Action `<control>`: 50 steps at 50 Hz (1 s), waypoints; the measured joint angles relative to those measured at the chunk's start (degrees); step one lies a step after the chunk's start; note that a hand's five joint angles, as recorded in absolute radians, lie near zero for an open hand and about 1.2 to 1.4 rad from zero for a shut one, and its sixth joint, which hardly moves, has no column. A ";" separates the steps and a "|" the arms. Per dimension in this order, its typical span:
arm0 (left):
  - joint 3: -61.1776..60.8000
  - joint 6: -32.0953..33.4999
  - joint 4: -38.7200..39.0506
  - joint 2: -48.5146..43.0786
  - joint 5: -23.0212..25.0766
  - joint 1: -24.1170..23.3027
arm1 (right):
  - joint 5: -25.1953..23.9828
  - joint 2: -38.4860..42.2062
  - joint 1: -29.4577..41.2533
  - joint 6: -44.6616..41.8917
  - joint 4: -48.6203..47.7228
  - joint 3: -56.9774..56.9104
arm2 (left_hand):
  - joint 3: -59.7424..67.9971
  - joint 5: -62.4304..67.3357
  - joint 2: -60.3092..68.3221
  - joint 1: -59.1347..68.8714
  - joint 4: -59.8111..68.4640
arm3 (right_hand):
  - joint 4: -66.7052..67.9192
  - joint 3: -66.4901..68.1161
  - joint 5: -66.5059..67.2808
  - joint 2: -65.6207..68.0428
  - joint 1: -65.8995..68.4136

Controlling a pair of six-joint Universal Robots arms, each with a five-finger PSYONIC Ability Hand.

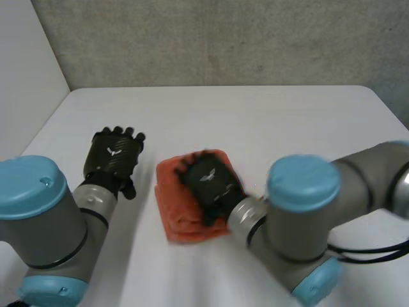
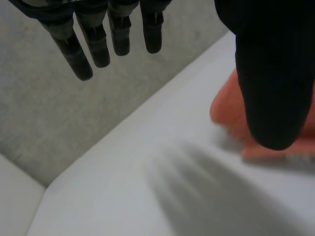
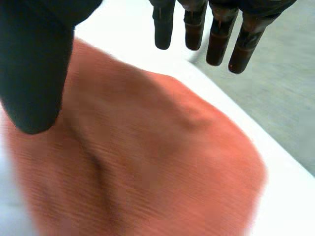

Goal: Fold the laundry

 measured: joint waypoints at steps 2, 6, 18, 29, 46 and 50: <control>1.43 -1.12 0.02 -0.17 0.59 -1.15 | 0.86 -1.32 -3.02 2.54 0.21 0.07 | 0.00 0.00 0.00 0.00 0.00 | 0.00 -0.16 -0.06 -0.12 0.00; 4.92 -3.85 0.00 -1.24 2.36 -3.79 | 1.87 -2.94 -7.90 8.18 0.80 -0.20 | 0.00 0.00 0.00 0.00 0.00 | 0.00 -0.16 -0.06 -0.12 0.00; 13.87 -11.61 -8.06 -12.16 3.31 -6.81 | 0.43 4.23 -10.78 14.25 8.66 -7.58 | 0.00 0.00 0.00 0.00 0.00 | 0.00 -0.16 -0.06 -0.12 0.00; 13.60 -12.29 -15.64 -14.86 -1.57 -5.61 | -1.28 10.60 -10.49 13.75 17.55 -13.35 | 0.00 0.00 0.00 0.00 0.00 | 0.00 -0.16 -0.08 -0.12 -1.07; 18.76 -14.00 -16.28 2.76 1.92 -3.97 | 5.06 -16.16 -17.83 19.25 4.85 -5.09 | 0.00 -0.26 0.00 0.00 0.00 | 0.00 -0.16 -0.07 -0.12 -1.45; 21.15 -15.84 -18.31 7.63 2.17 -1.67 | 7.63 -21.91 -20.78 20.10 1.90 -3.09 | 0.00 -0.26 0.00 0.00 0.00 | 0.00 -0.16 -0.07 -0.12 -1.45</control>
